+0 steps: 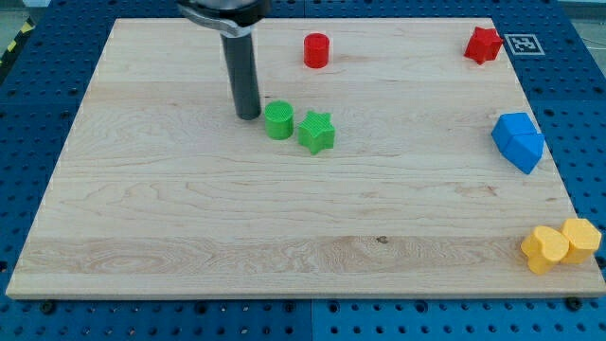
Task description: Move the blue cube left to the green circle
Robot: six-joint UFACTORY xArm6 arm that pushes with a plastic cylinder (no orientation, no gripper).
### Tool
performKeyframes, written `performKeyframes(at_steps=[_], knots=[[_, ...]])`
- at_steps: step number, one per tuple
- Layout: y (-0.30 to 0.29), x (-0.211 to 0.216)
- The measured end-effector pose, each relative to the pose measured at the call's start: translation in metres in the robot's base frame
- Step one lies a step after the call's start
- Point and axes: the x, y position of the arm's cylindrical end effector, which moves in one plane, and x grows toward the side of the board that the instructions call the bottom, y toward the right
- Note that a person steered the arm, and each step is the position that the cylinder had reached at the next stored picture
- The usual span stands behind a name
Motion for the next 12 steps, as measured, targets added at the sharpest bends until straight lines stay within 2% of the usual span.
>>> performKeyframes(at_steps=[2, 3, 4, 5, 7, 8, 10, 11, 12], knots=[[0.025, 0.006], [0.015, -0.011], [0.025, -0.067], [0.083, -0.085], [0.240, -0.086], [0.316, -0.068], [0.402, 0.024], [0.397, 0.049], [0.354, 0.051]])
